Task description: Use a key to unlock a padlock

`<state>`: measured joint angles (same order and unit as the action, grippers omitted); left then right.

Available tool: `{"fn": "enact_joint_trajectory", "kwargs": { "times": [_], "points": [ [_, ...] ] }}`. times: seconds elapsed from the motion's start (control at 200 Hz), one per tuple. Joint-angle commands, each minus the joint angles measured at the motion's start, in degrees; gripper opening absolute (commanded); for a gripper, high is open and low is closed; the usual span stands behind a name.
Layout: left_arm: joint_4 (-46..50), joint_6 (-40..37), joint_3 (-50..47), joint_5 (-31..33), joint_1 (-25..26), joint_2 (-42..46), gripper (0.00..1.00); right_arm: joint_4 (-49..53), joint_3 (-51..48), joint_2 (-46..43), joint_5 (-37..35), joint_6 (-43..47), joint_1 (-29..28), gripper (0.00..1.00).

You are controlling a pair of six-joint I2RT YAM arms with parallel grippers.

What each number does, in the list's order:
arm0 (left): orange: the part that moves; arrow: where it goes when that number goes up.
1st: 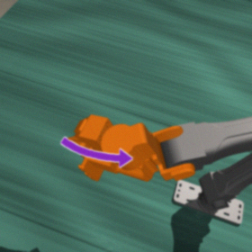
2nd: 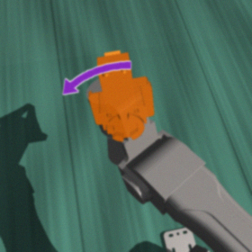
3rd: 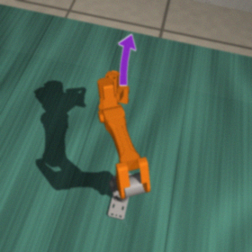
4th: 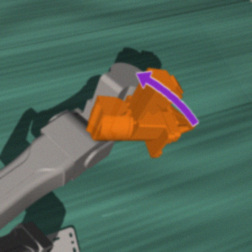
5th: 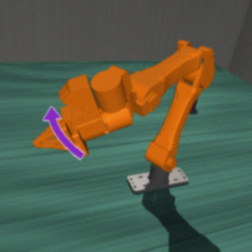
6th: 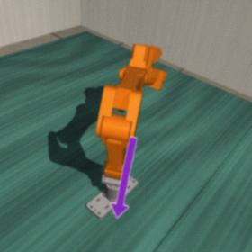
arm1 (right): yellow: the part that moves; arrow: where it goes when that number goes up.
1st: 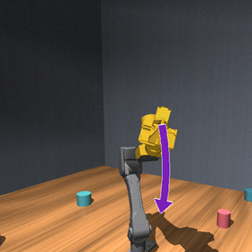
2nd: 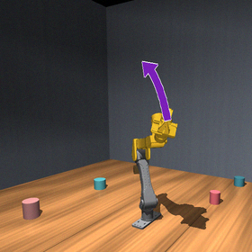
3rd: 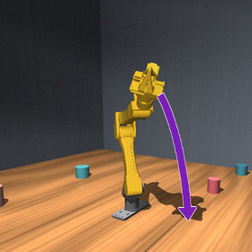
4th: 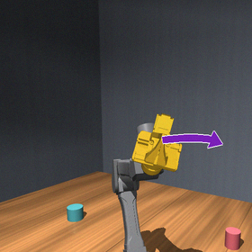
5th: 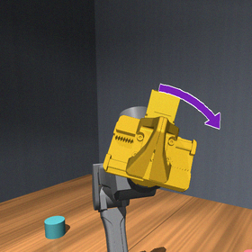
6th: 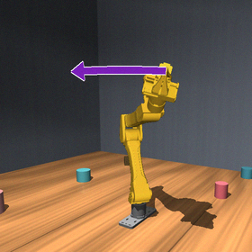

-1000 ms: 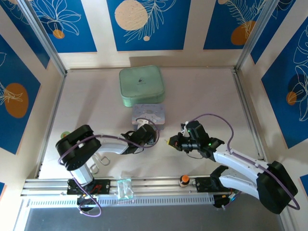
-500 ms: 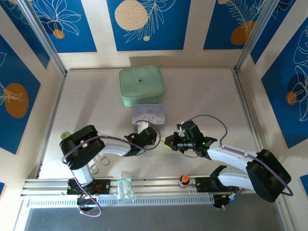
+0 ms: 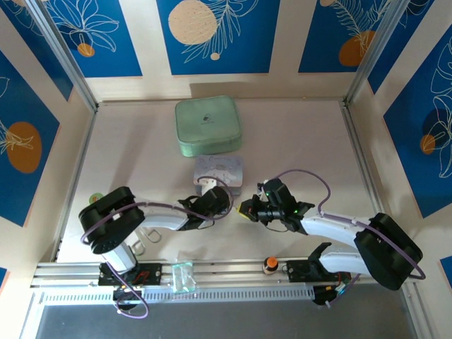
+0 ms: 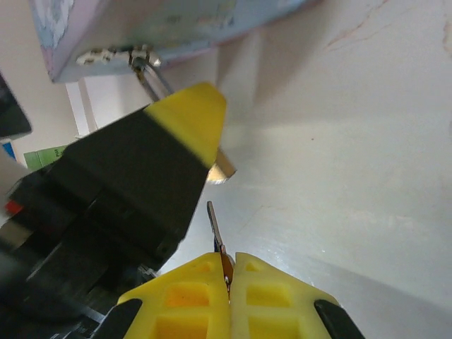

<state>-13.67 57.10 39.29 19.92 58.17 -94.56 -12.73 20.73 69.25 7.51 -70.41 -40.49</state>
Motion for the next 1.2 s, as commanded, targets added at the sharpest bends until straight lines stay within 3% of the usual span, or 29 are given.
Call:
{"fn": "enact_joint_trajectory", "kwargs": {
  "times": [0.0, 0.255, 0.395, 0.59, 0.905, 1.196],
  "points": [
    [4.0, 4.8, 2.5, -3.5, 0.7, 2.9, 0.09, -4.3, -2.0, 1.7, -2.1, -0.7, -0.3, 0.0],
    [1.4, 12.5, 1.2, -6.4, 0.5, 2.4, 0.09, -10.6, -3.9, 3.9, -2.3, 1.1, -2.0, 0.0],
    [1.7, 17.9, 1.5, -6.4, 0.5, 2.8, 0.06, -16.4, -7.3, 4.3, -7.7, 0.3, -4.6, 0.0],
    [5.8, 20.7, 3.1, -2.5, 0.8, 4.1, 0.06, -17.8, -9.0, 4.4, -11.1, 0.0, -5.3, 0.0],
    [3.1, 24.3, 4.3, -4.3, 0.9, 1.6, 0.05, -20.0, -10.1, 3.9, -19.7, -5.9, -10.6, 0.0],
    [2.5, 26.0, 5.0, -4.9, 0.9, 0.4, 0.04, -22.9, -10.5, 2.6, -23.3, -5.6, -13.3, 0.0]
  ]
}}
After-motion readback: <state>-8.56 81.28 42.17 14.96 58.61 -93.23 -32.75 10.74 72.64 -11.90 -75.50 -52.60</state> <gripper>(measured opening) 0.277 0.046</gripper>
